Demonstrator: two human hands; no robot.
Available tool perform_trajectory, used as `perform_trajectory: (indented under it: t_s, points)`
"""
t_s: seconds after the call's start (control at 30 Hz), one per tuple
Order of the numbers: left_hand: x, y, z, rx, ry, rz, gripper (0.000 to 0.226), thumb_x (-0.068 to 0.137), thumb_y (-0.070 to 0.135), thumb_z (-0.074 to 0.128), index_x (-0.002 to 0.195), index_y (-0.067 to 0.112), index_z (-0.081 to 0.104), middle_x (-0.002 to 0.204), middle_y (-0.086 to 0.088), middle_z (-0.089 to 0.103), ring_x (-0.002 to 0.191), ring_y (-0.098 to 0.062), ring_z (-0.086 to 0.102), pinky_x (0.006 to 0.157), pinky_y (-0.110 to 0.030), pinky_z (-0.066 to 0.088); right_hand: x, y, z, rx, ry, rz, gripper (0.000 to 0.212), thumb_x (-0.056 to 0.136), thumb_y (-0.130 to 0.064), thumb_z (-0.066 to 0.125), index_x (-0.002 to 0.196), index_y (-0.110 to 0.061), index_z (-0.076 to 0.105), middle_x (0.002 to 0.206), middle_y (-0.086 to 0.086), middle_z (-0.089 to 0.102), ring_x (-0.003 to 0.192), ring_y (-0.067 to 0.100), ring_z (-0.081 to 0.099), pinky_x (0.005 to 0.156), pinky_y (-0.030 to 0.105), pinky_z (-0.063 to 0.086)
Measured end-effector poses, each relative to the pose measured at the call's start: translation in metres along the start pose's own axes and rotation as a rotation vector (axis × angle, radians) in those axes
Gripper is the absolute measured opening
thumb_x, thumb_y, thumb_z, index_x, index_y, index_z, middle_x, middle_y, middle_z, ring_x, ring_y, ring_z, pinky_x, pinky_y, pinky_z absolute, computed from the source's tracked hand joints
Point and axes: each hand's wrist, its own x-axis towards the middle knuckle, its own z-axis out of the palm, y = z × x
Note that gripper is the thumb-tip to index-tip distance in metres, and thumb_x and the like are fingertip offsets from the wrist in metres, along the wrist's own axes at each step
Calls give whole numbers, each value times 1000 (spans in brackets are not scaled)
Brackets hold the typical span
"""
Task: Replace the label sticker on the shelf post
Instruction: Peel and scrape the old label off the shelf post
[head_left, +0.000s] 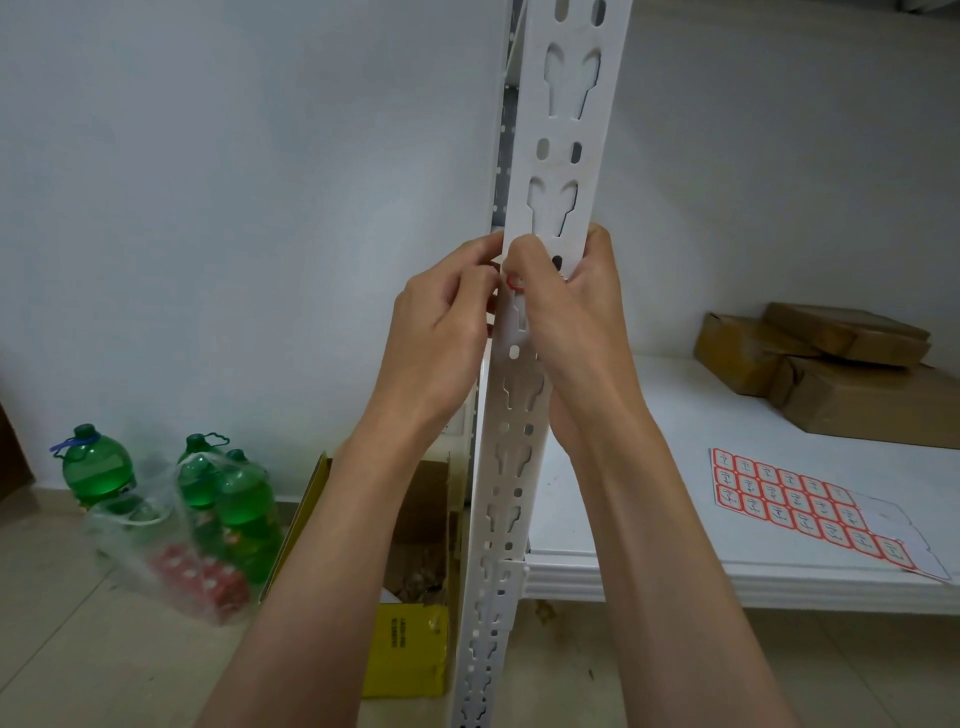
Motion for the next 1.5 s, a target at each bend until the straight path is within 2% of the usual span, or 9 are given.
perform_trajectory:
  t_s: [0.13, 0.3, 0.4, 0.53, 0.63, 0.8, 1.03, 1.17, 1.5]
  points:
    - [-1, 1, -2, 57, 21, 27, 44, 97, 28, 39, 133, 17, 61, 120, 1, 69, 108, -16, 66, 95, -41, 57, 0, -1, -2, 42, -34, 9, 23, 97, -9, 54, 120, -9, 49, 85, -4, 58, 55, -11, 61, 46, 7, 46]
    - [-7, 8, -10, 112, 167, 253, 35, 89, 19, 70, 121, 14, 56, 99, 1, 65, 85, -15, 66, 71, -19, 55, 4, 3, -8, 3, -22, 55, 10, 95, -20, 56, 104, -19, 53, 86, -6, 59, 69, -4, 62, 56, 16, 53]
    - [-6, 6, -17, 261, 197, 410, 27, 86, 23, 78, 107, 14, 64, 98, -2, 66, 82, -16, 64, 70, -22, 57, 7, 4, -21, 47, -62, 103, 14, 94, -28, 52, 93, -15, 55, 88, -1, 60, 85, 10, 60, 72, 28, 53]
    - [-4, 3, -24, 426, 228, 564, 20, 86, 27, 79, 101, 14, 76, 95, -5, 70, 80, -8, 62, 75, -11, 52, 6, 5, -32, 53, -157, 69, 12, 99, -15, 46, 98, -10, 58, 88, -2, 70, 82, 8, 66, 75, 23, 55]
    - [-6, 4, -21, 488, 273, 622, 18, 85, 22, 80, 99, 10, 78, 92, -7, 73, 83, -12, 64, 78, -10, 50, 6, 8, -32, 59, -165, 48, 14, 98, -13, 49, 100, -17, 62, 96, 4, 71, 94, 19, 67, 88, 37, 54]
    - [-8, 6, -13, 513, 341, 643, 13, 87, 17, 79, 93, 5, 80, 86, -8, 74, 78, -19, 67, 71, -30, 58, 5, 11, -28, 98, -137, 52, 25, 91, -16, 55, 114, -13, 63, 113, 8, 72, 112, 28, 67, 106, 52, 49]
    - [-12, 6, -6, 499, 389, 613, 11, 87, 18, 78, 92, 7, 80, 85, -6, 74, 78, -15, 67, 74, -19, 53, 4, 13, -26, 75, -118, 64, 26, 93, -16, 57, 118, -13, 61, 113, 5, 72, 111, 23, 67, 105, 52, 50]
    - [-12, 6, -5, 493, 374, 589, 12, 89, 19, 76, 93, 8, 79, 88, -5, 74, 80, -14, 67, 75, -22, 56, 3, 13, -26, 78, -124, 64, 24, 91, -17, 58, 114, -13, 61, 112, 7, 72, 111, 26, 66, 103, 54, 50]
    - [-11, 7, 1, 420, 351, 513, 7, 91, 15, 71, 92, 7, 72, 90, -5, 69, 81, -10, 62, 77, -8, 48, 3, 13, -27, 122, -139, 75, 26, 93, -11, 56, 119, -11, 59, 117, 12, 69, 109, 24, 67, 91, 39, 57]
